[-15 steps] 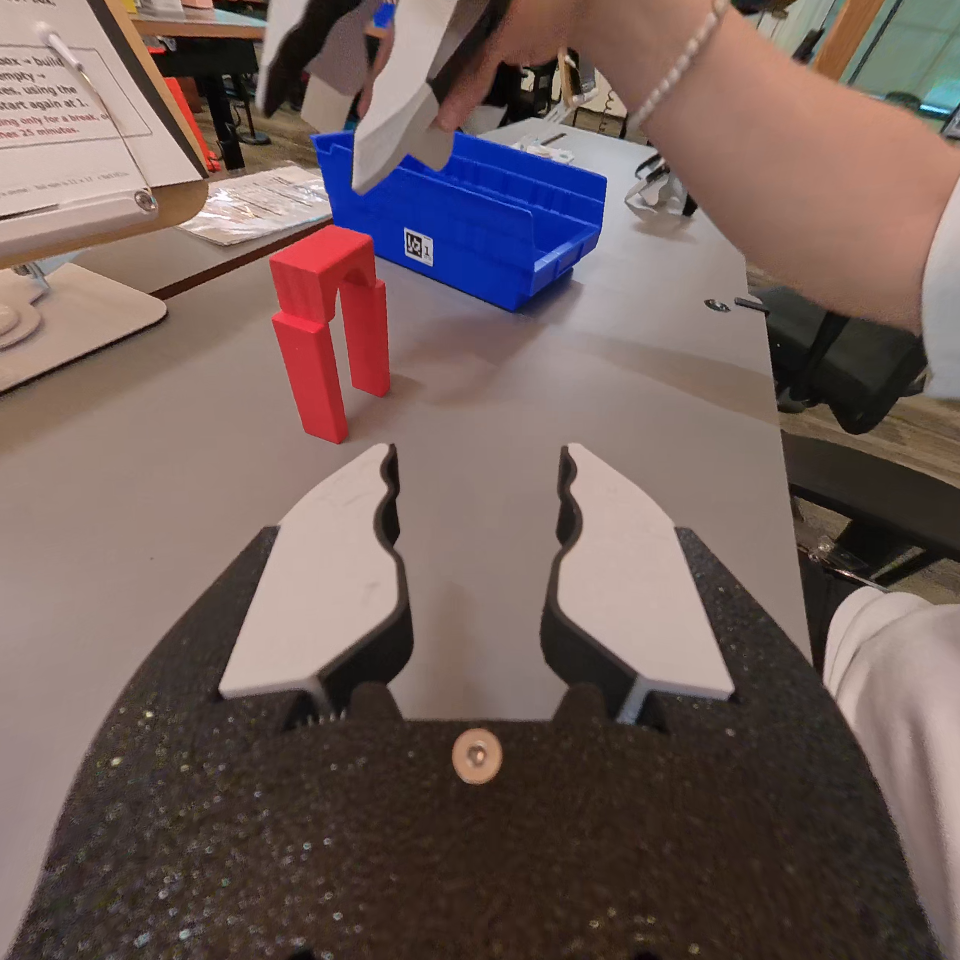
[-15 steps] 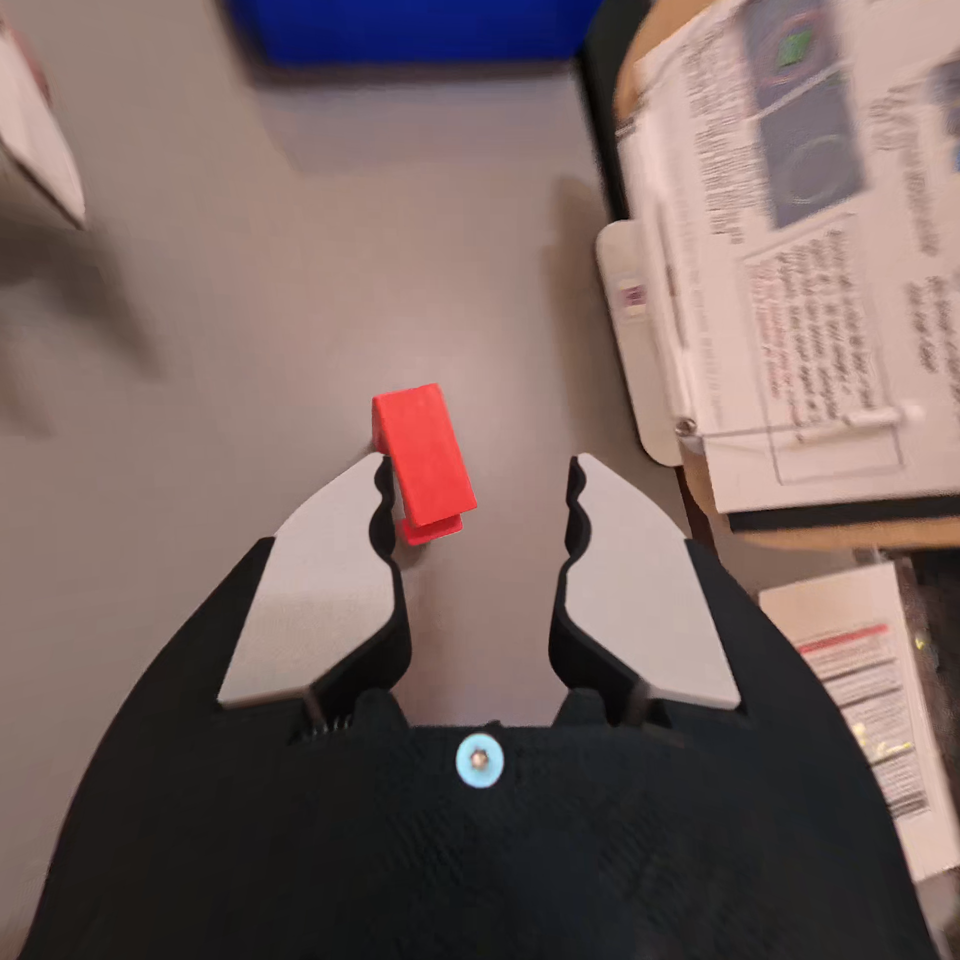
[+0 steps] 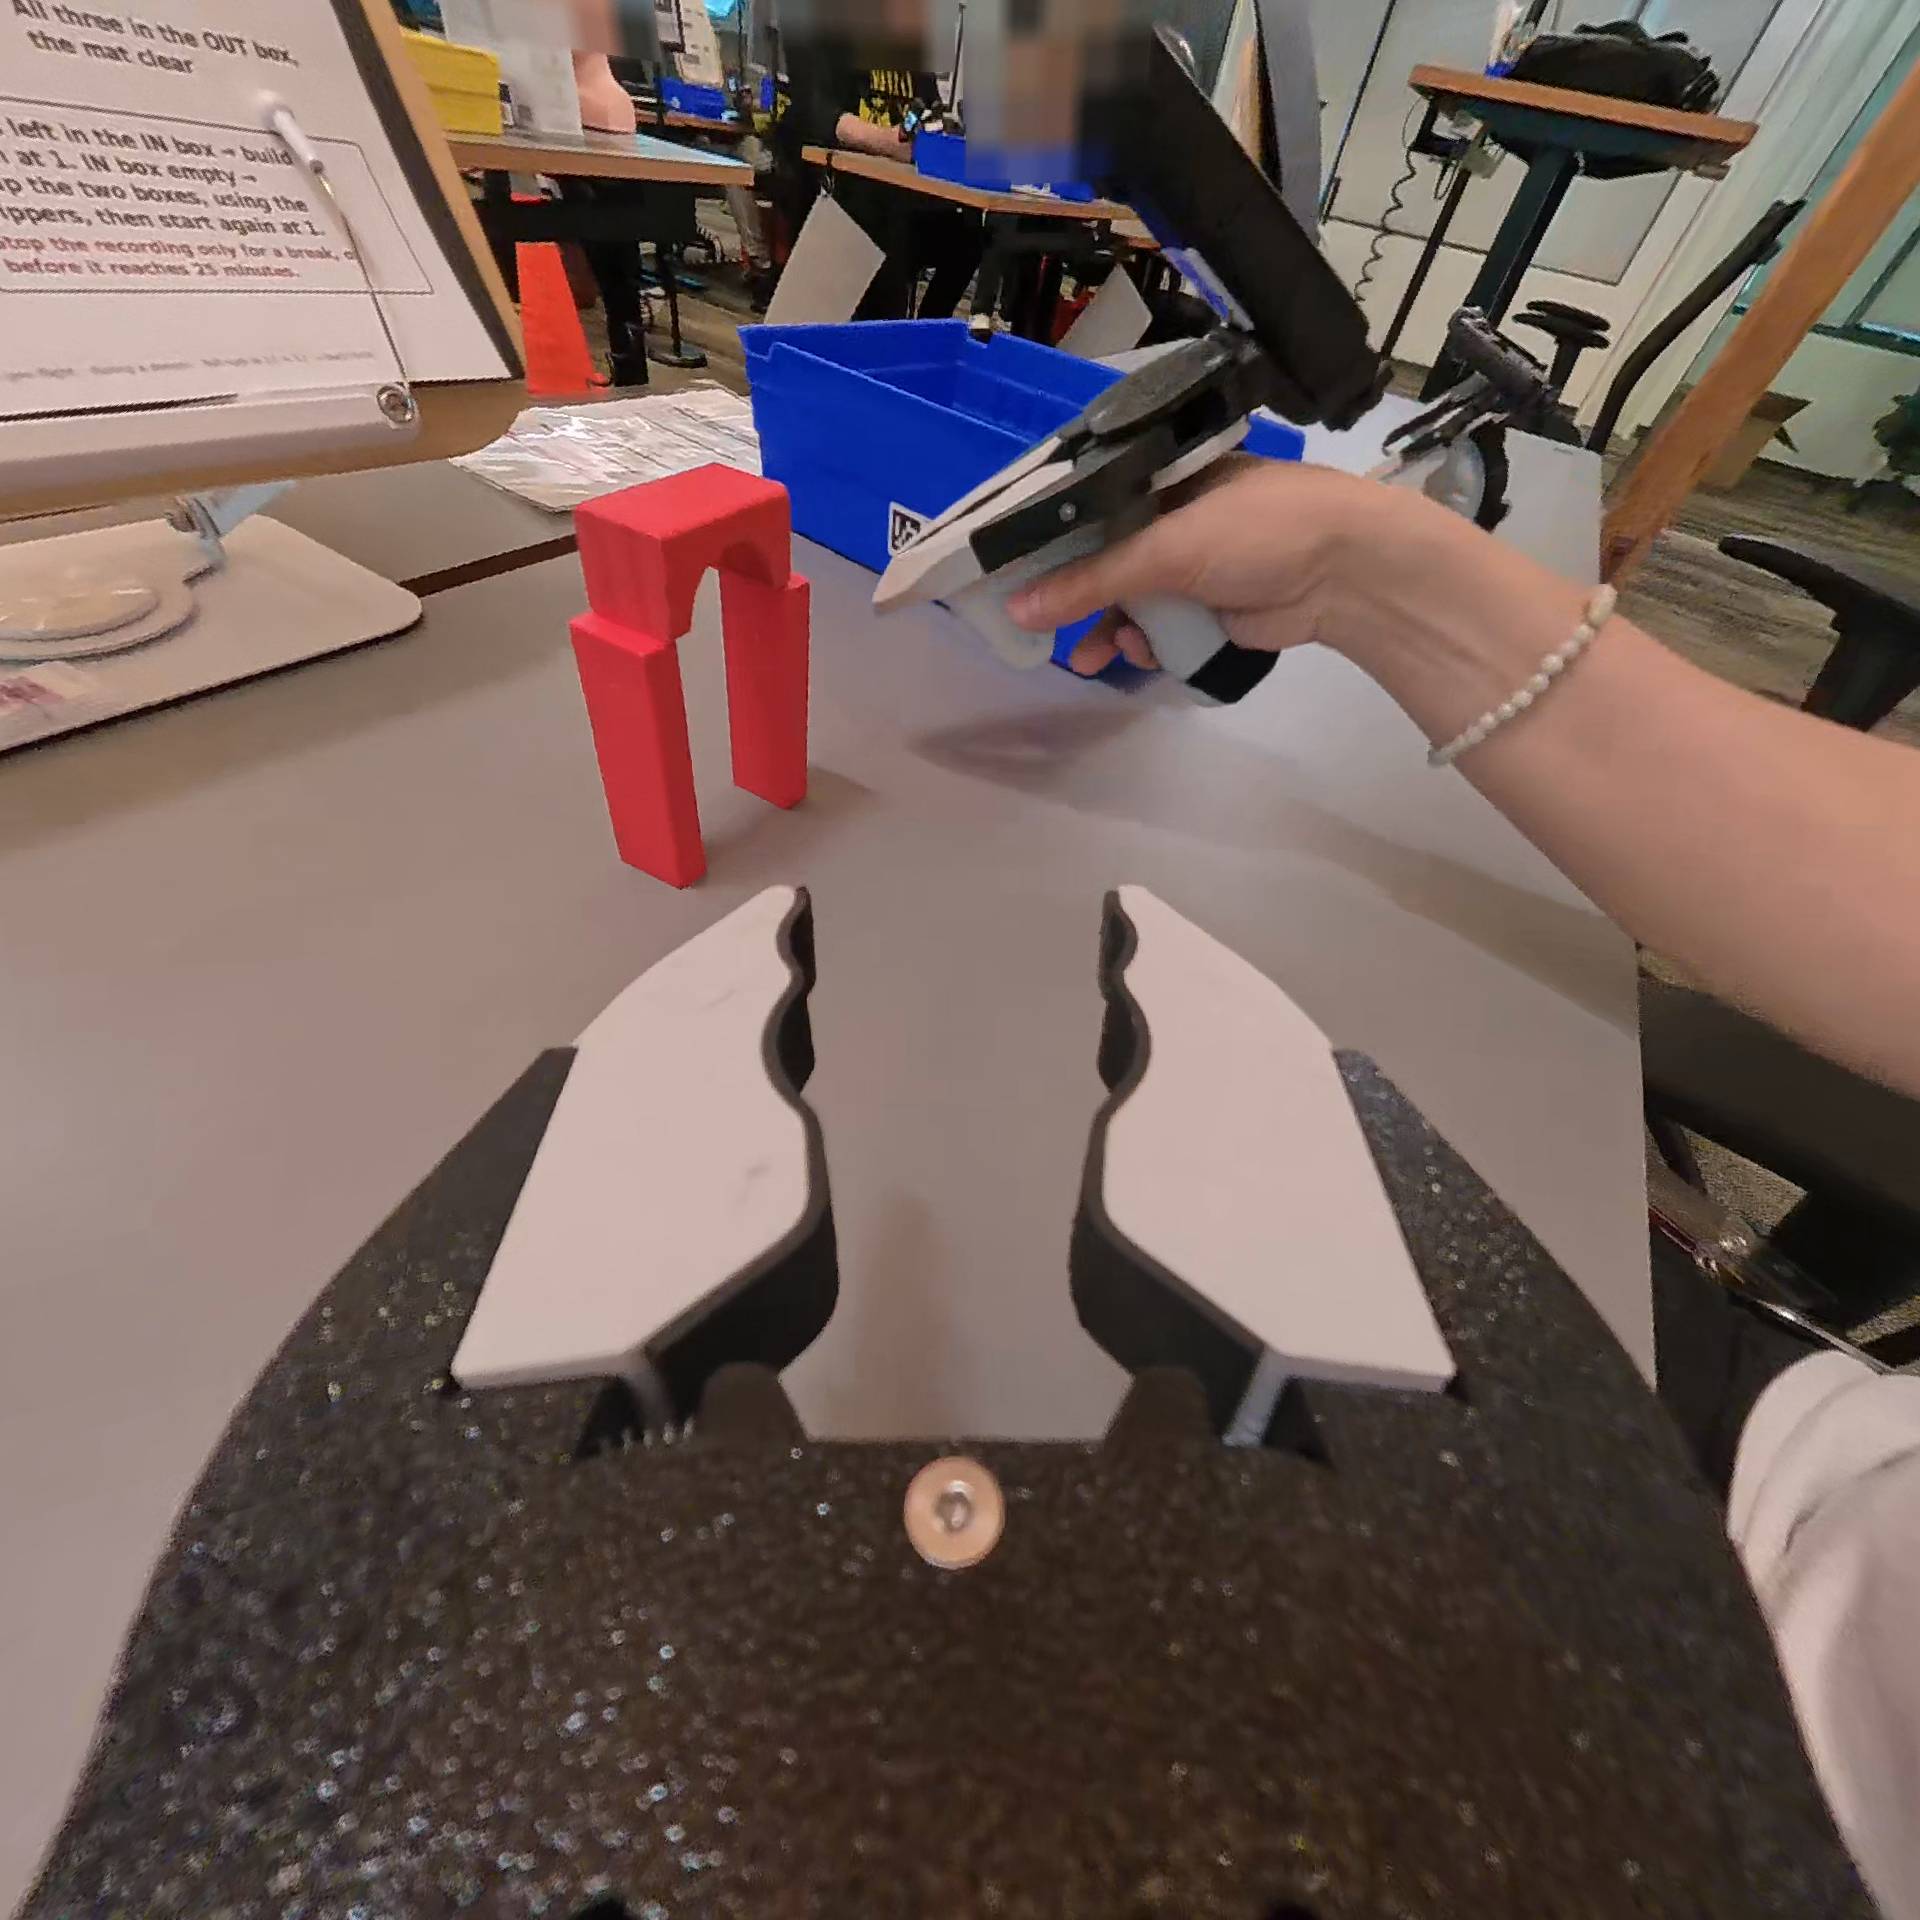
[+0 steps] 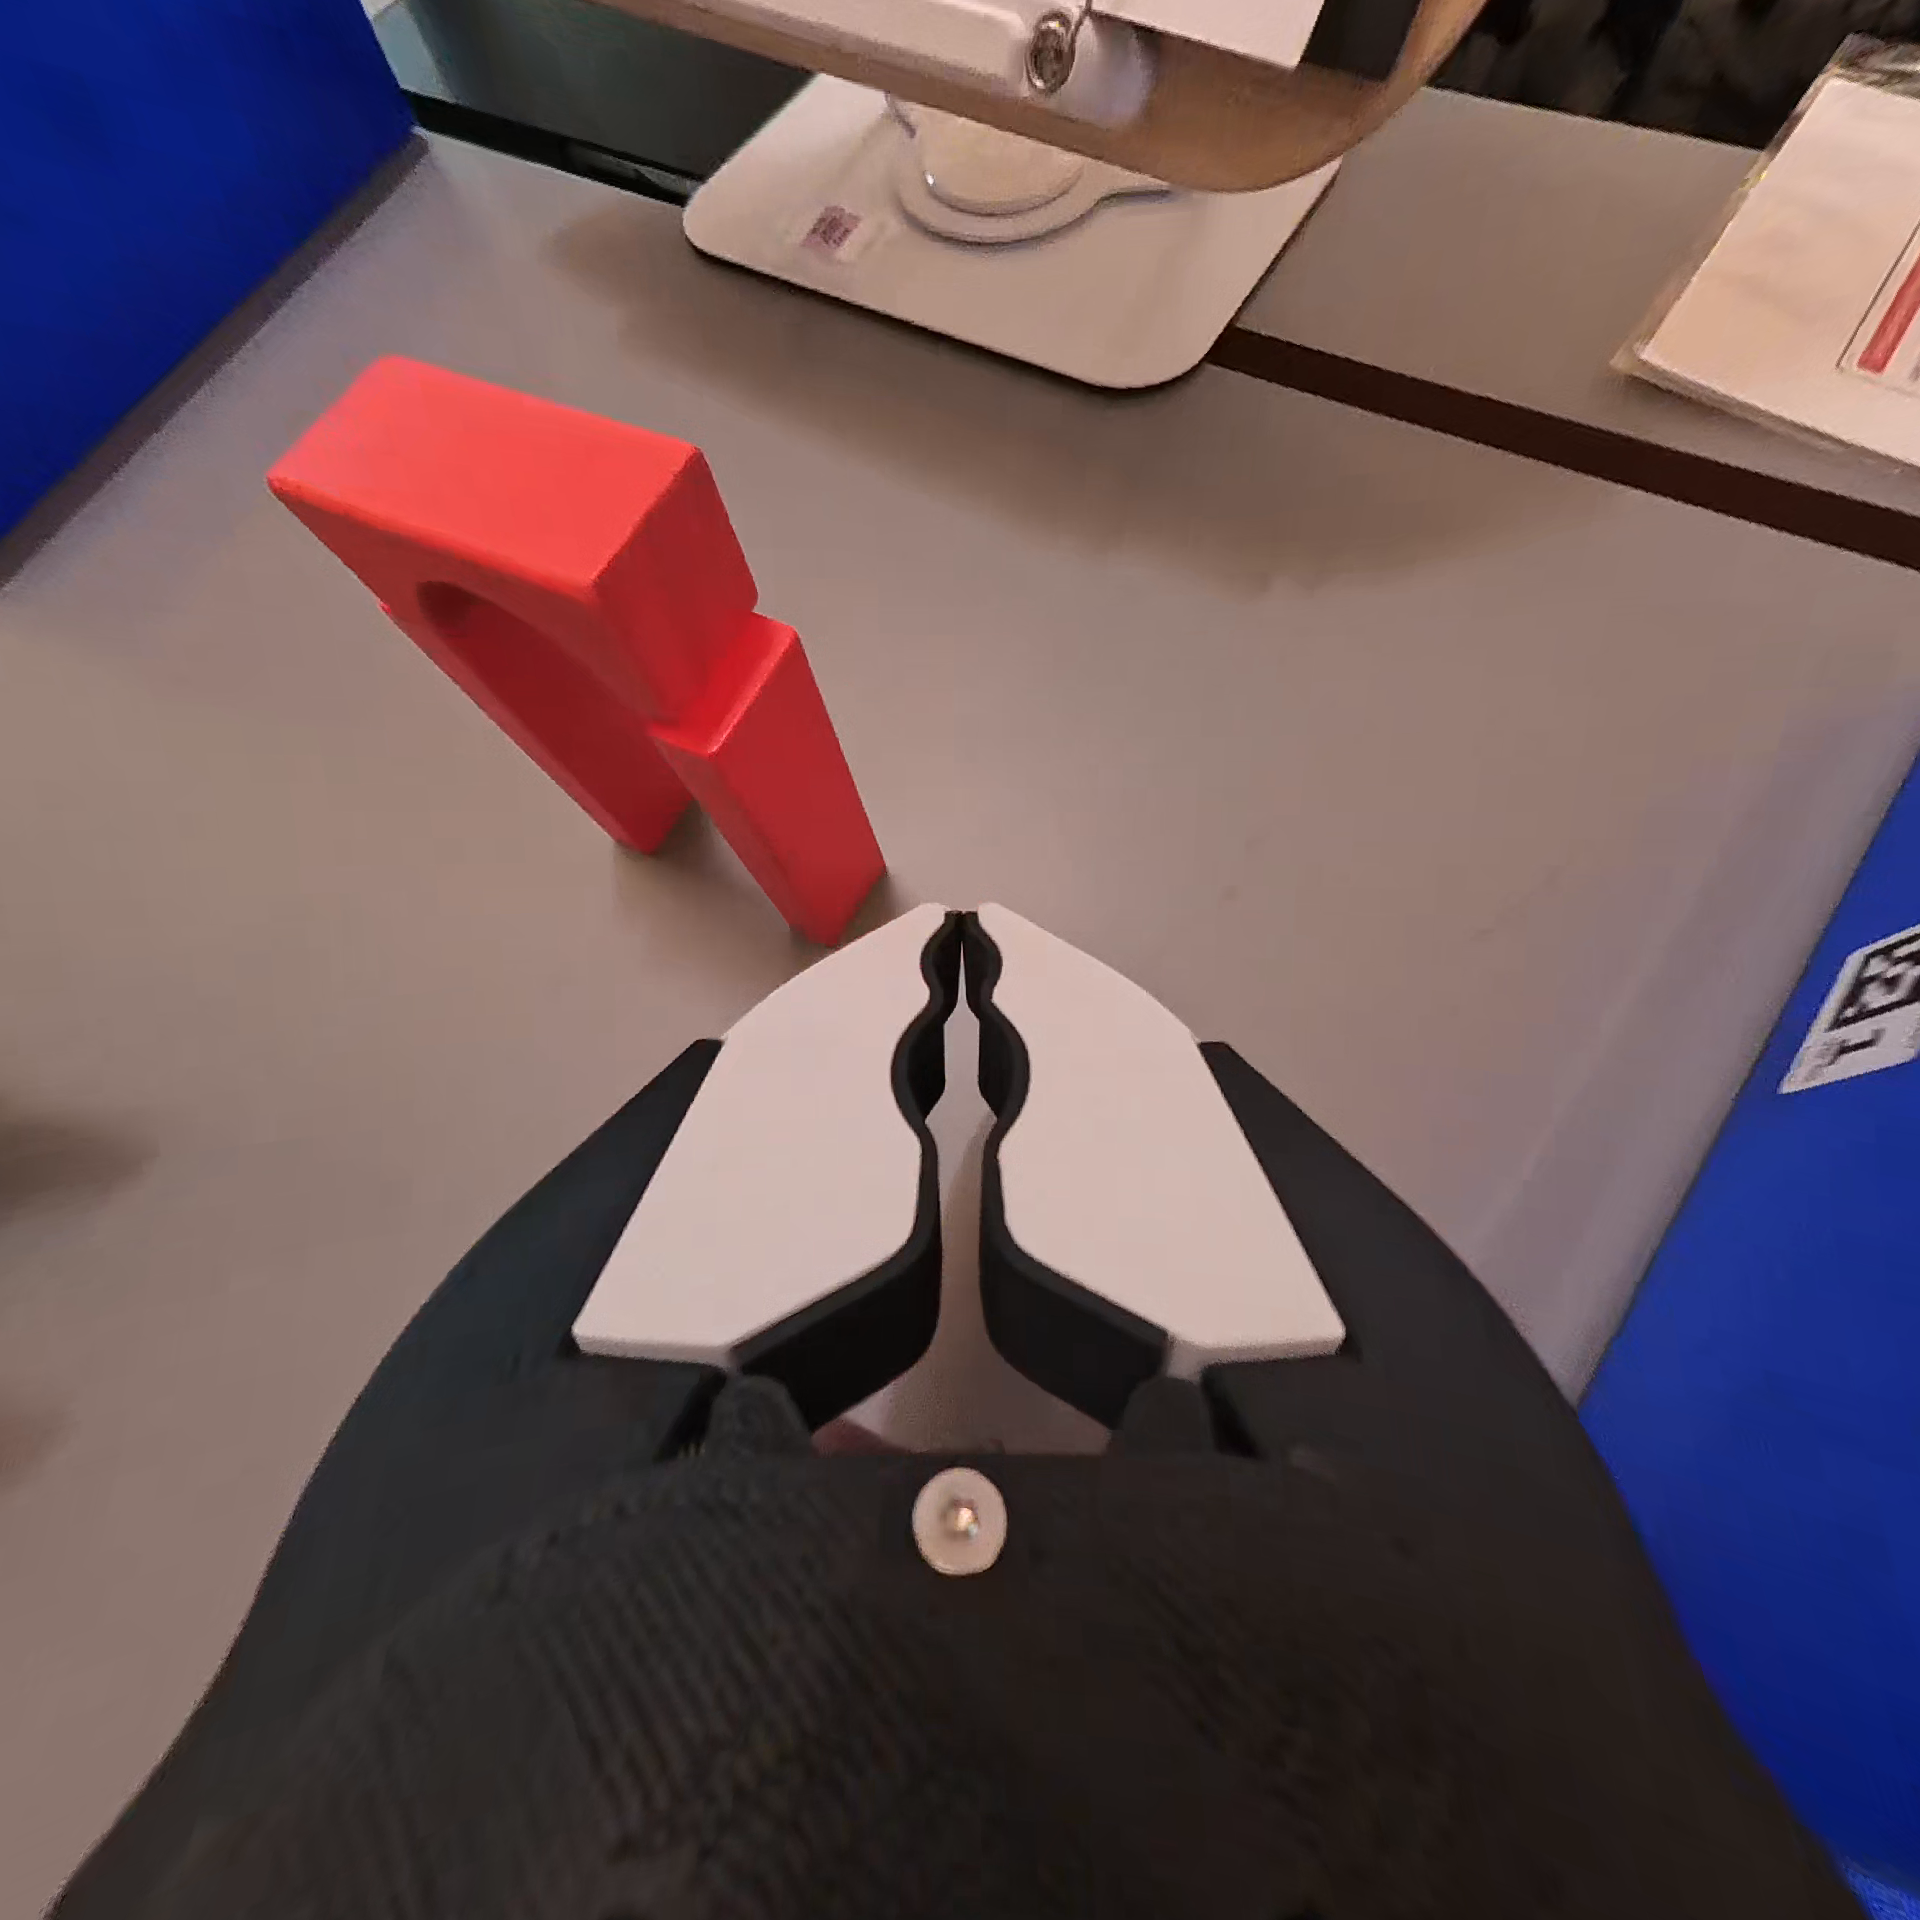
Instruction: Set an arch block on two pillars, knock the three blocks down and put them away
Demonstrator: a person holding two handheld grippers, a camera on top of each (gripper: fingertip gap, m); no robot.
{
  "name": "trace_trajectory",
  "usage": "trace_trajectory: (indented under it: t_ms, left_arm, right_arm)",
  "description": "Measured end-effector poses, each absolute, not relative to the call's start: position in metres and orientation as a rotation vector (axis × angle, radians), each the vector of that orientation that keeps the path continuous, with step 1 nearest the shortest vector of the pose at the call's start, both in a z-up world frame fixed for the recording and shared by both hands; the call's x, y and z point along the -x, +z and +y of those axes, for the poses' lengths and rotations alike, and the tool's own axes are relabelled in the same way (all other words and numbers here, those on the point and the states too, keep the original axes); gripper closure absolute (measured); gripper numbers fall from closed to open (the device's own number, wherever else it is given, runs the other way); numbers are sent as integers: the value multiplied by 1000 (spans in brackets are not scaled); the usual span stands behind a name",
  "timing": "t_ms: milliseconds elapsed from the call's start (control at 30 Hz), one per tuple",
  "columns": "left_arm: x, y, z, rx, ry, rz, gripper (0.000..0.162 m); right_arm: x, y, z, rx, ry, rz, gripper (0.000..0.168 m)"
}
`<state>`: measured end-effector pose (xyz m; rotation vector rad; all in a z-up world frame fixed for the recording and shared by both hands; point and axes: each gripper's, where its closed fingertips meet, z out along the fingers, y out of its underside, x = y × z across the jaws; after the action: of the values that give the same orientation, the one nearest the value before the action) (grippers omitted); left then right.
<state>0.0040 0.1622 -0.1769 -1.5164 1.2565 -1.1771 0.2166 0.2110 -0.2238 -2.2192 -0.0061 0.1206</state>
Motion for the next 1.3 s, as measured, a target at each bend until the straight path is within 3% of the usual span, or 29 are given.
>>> trace_trajectory:
  t_ms: [33,767,867,1133,1300]
  left_arm:
    - [-6,-178,160,1524,-1174,1255,110]
    - [27,-181,147,1625,-1012,1181,114]
    - [29,-186,150,1649,-1014,1189,117]
    - [35,-190,155,1684,-1107,1162,162]
    - [39,-198,161,1734,-1107,1151,162]
  right_arm:
    - [-214,-226,212,2214,125,-2,168]
    - [-224,-219,212,2167,-49,184,163]
    - [-222,-218,216,2160,-38,168,168]
    - [-227,-235,227,2213,-17,196,168]
    - [-239,-241,233,2246,-90,234,168]
